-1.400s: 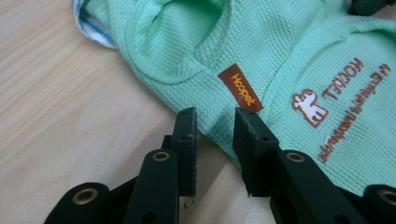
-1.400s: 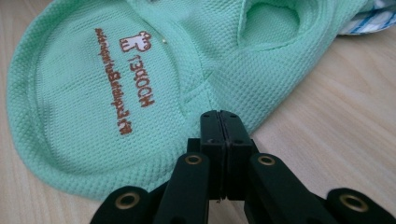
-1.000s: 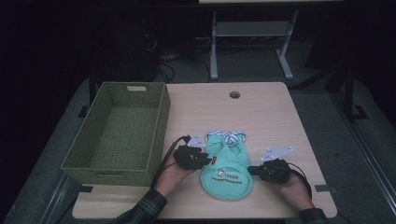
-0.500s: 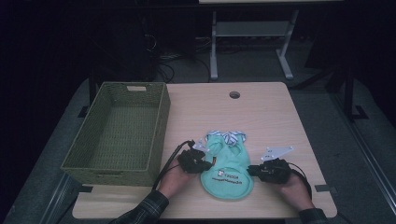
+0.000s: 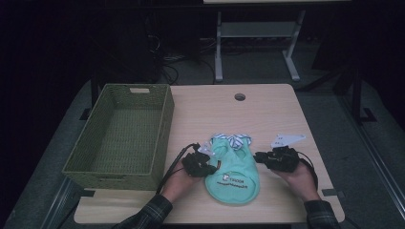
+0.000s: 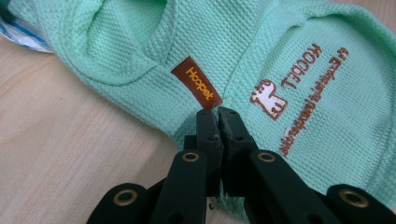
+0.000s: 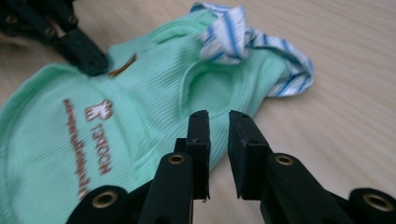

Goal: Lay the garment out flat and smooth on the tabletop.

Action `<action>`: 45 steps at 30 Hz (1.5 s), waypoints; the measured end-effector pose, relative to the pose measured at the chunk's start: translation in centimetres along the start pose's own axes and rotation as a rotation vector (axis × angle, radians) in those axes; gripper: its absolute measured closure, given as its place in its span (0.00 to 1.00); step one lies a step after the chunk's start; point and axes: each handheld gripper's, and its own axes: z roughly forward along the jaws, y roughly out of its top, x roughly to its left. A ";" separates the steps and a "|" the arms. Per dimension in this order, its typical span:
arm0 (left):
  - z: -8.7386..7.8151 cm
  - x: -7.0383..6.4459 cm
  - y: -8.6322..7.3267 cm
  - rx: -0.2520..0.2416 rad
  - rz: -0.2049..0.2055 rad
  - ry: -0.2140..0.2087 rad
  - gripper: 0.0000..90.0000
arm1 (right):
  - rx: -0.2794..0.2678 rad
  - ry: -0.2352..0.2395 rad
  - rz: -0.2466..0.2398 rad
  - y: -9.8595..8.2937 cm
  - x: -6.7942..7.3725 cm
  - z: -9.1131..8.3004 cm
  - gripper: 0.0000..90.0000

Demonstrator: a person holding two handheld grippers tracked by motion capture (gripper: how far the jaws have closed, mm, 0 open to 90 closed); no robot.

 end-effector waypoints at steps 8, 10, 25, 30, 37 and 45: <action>0.0 0.1 0.0 0.002 -0.001 -0.002 0.97 | -0.004 -0.026 0.030 2.0 -2.0 1.9 0.90; 0.0 0.1 0.0 0.002 -0.001 -0.005 0.97 | -0.013 -0.036 0.040 2.3 -2.6 2.4 0.90; 0.0 0.1 0.0 0.000 -0.006 -0.005 0.97 | 0.043 -0.046 0.035 3.4 -3.4 5.9 0.89; 0.0 0.2 -0.1 -0.002 -0.010 -0.012 0.97 | 0.080 -0.055 0.022 3.2 -3.2 6.7 0.83; 0.0 0.2 -0.1 -0.001 -0.011 -0.011 0.97 | 0.083 -0.084 -0.012 2.9 -2.7 7.1 0.96; 0.0 0.1 0.0 -0.003 -0.015 -0.009 0.97 | 0.071 -0.094 0.012 3.2 -3.3 6.4 1.00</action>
